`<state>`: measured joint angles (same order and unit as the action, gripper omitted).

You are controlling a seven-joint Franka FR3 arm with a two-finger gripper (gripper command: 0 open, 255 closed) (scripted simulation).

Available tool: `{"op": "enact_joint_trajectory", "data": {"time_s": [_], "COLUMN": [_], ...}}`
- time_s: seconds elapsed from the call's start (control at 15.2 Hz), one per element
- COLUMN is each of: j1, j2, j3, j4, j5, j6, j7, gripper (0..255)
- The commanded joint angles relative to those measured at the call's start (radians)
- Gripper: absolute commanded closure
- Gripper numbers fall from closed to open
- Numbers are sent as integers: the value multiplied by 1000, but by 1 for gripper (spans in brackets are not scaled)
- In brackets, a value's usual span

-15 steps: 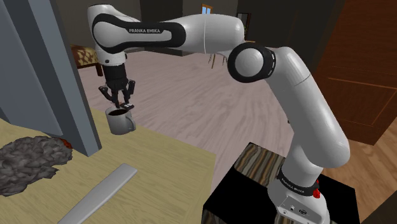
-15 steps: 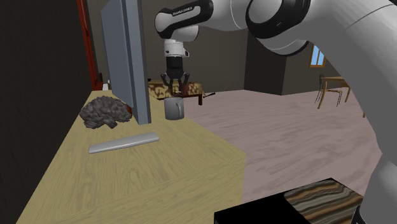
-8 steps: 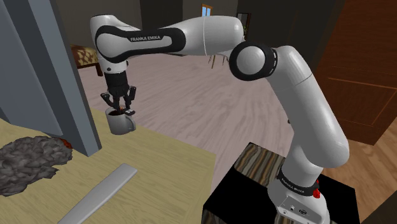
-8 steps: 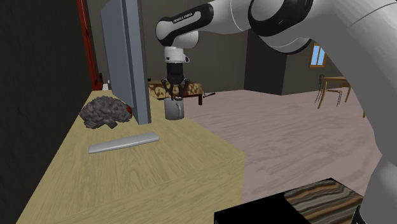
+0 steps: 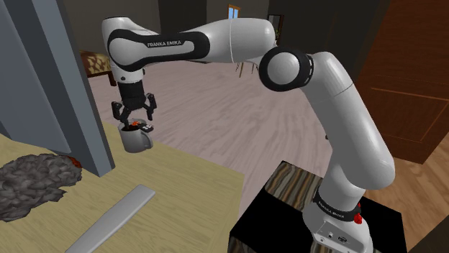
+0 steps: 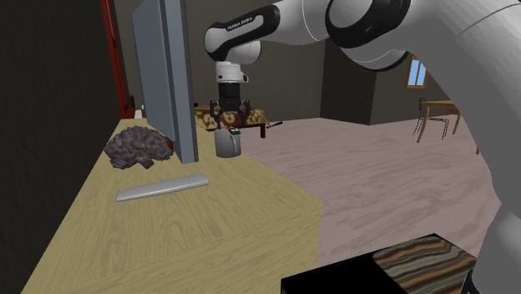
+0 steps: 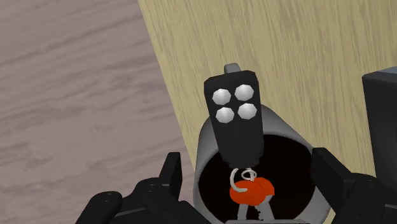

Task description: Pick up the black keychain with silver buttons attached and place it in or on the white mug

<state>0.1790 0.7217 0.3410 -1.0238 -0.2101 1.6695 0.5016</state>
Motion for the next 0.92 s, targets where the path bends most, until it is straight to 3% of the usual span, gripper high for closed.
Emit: {"op": "enact_joint_trajectory", "data": {"time_s": [0.0,0.07,0.33,0.86], "j1": [0,0,42,42], "j2": [0,-1,62,62], "j3": [0,0,-7,-7], "j4": [0,-2,240,241], "j5": [0,0,-9,-9], "j6": [0,1,-173,-173], "j7": [0,0,-15,-15], "gripper": [0,0,0,0]}}
